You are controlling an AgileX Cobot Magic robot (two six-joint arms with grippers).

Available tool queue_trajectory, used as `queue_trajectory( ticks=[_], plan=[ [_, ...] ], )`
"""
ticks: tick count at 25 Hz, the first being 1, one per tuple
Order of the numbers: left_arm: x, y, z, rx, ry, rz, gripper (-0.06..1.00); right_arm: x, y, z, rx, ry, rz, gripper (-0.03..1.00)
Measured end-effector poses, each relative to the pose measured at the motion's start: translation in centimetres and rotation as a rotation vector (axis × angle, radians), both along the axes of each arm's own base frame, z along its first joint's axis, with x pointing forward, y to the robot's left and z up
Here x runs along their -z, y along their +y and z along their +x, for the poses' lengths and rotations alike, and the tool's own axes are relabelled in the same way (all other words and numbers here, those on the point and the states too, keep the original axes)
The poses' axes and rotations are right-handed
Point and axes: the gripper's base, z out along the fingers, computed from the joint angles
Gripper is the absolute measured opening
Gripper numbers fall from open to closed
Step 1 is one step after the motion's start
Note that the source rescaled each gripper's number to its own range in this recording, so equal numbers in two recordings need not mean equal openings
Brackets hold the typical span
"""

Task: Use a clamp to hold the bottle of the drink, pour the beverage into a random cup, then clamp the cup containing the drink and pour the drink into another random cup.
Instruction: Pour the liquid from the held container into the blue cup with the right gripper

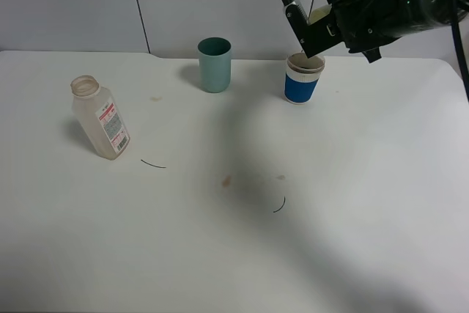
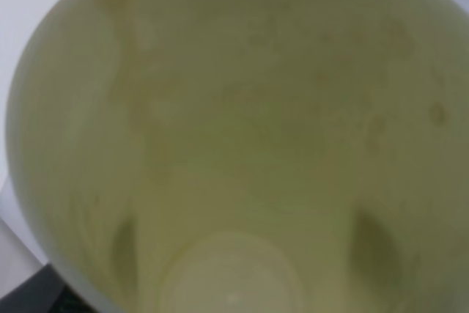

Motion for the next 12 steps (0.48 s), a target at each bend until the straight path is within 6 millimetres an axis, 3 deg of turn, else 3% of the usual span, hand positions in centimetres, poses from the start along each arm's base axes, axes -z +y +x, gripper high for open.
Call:
queue_trajectory(
  ticks=[3, 6, 12],
  plan=[
    [0.0, 0.0, 0.0, 0.0, 0.0, 0.0, 1.0, -0.05, 0.13, -0.07, 0.015, -0.012, 0.021, 0.01],
    [0.0, 0.0, 0.0, 0.0, 0.0, 0.0, 1.0, -0.06, 0.12, -0.08, 0.077, -0.055, 0.159, 0.01],
    [0.0, 0.0, 0.0, 0.0, 0.0, 0.0, 1.0, -0.15, 0.55, -0.61, 0.353, -0.239, 0.672, 0.01]
  ],
)
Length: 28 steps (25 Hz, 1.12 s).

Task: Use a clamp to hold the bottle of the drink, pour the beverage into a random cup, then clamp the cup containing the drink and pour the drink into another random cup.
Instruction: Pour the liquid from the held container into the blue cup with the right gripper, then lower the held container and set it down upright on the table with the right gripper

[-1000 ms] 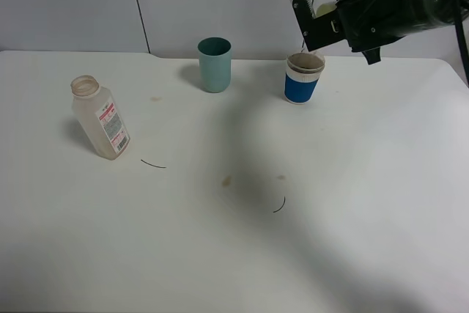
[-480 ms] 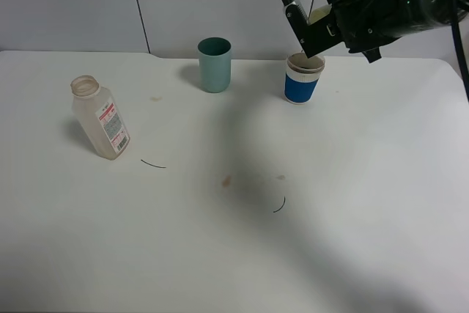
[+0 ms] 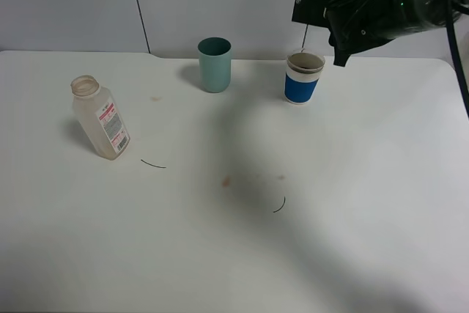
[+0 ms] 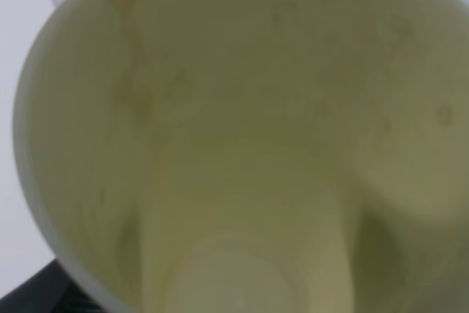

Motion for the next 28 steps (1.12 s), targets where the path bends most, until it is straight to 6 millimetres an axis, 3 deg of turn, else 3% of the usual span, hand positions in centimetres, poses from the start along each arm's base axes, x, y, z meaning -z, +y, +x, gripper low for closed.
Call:
queue_trajectory(
  ticks=[4, 9, 16, 20, 28],
  plan=[
    [0.0, 0.0, 0.0, 0.0, 0.0, 0.0, 1.0, -0.8, -0.2, -1.0, 0.218, -0.114, 0.26, 0.01],
    [0.0, 0.0, 0.0, 0.0, 0.0, 0.0, 1.0, -2.8, -0.1, -2.2, 0.295, -0.173, 0.351, 0.01],
    [0.0, 0.0, 0.0, 0.0, 0.0, 0.0, 1.0, -9.5, 2.0, -6.3, 0.266, -0.339, 0.582, 0.01],
    [0.0, 0.0, 0.0, 0.0, 0.0, 0.0, 1.0, -13.9, 4.8, -10.3, 0.089, -0.328, 0.853, 0.01],
    [0.0, 0.0, 0.0, 0.0, 0.0, 0.0, 1.0, -13.1, 9.0, -12.3, -0.068, 0.037, 1.266, 0.01]
  ],
)
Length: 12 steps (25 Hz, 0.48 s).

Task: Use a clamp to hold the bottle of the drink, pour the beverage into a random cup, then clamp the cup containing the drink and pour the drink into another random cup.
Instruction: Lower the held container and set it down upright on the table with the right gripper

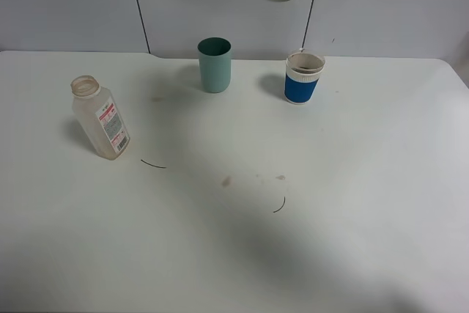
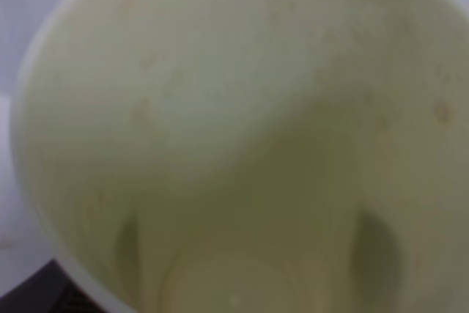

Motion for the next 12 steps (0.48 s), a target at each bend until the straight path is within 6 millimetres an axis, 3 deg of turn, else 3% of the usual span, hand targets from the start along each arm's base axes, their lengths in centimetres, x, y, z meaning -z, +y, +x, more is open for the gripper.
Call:
queue_trajectory(
  ticks=[7, 12],
  plan=[
    [0.0, 0.0, 0.0, 0.0, 0.0, 0.0, 1.0, 1.4, 3.1, -0.2, -0.289, 0.065, 0.128, 0.01],
    [0.0, 0.0, 0.0, 0.0, 0.0, 0.0, 1.0, 2.1, 4.0, 0.0, -0.35, 0.035, 0.17, 0.01]
  ],
)
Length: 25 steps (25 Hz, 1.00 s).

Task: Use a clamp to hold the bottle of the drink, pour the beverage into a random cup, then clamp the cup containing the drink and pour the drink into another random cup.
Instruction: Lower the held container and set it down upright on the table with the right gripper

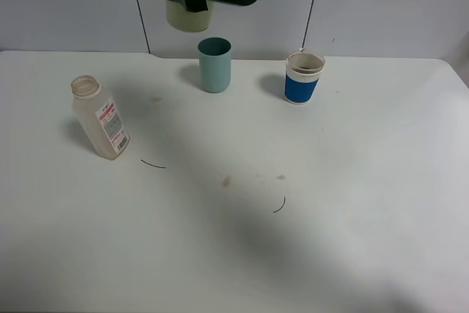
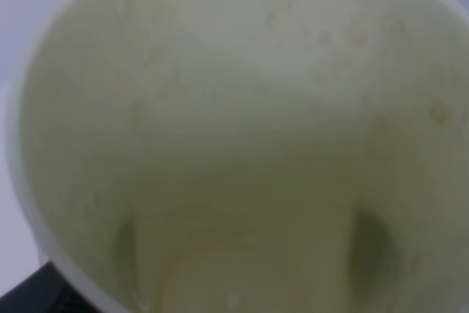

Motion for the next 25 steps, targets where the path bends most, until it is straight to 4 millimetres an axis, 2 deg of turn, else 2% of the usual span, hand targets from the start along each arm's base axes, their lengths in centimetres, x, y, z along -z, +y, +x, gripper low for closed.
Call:
queue_trajectory(
  ticks=[5, 9, 10, 17, 25],
  plan=[
    [0.0, 0.0, 0.0, 0.0, 0.0, 0.0, 1.0, 2.9, -1.0, -0.1, 0.084, -0.024, 0.044, 0.01],
    [0.0, 0.0, 0.0, 0.0, 0.0, 0.0, 1.0, 6.6, -2.9, -0.7, 0.182, -0.045, 0.027, 0.01],
    [0.0, 0.0, 0.0, 0.0, 0.0, 0.0, 1.0, 6.6, -2.9, -0.7, 0.182, -0.045, 0.027, 0.01],
    [0.0, 0.0, 0.0, 0.0, 0.0, 0.0, 1.0, 9.9, -5.2, -2.1, 0.242, -0.098, 0.023, 0.01],
    [0.0, 0.0, 0.0, 0.0, 0.0, 0.0, 1.0, 15.3, -4.4, -1.7, 0.223, -0.04, 0.013, 0.01]
  ],
)
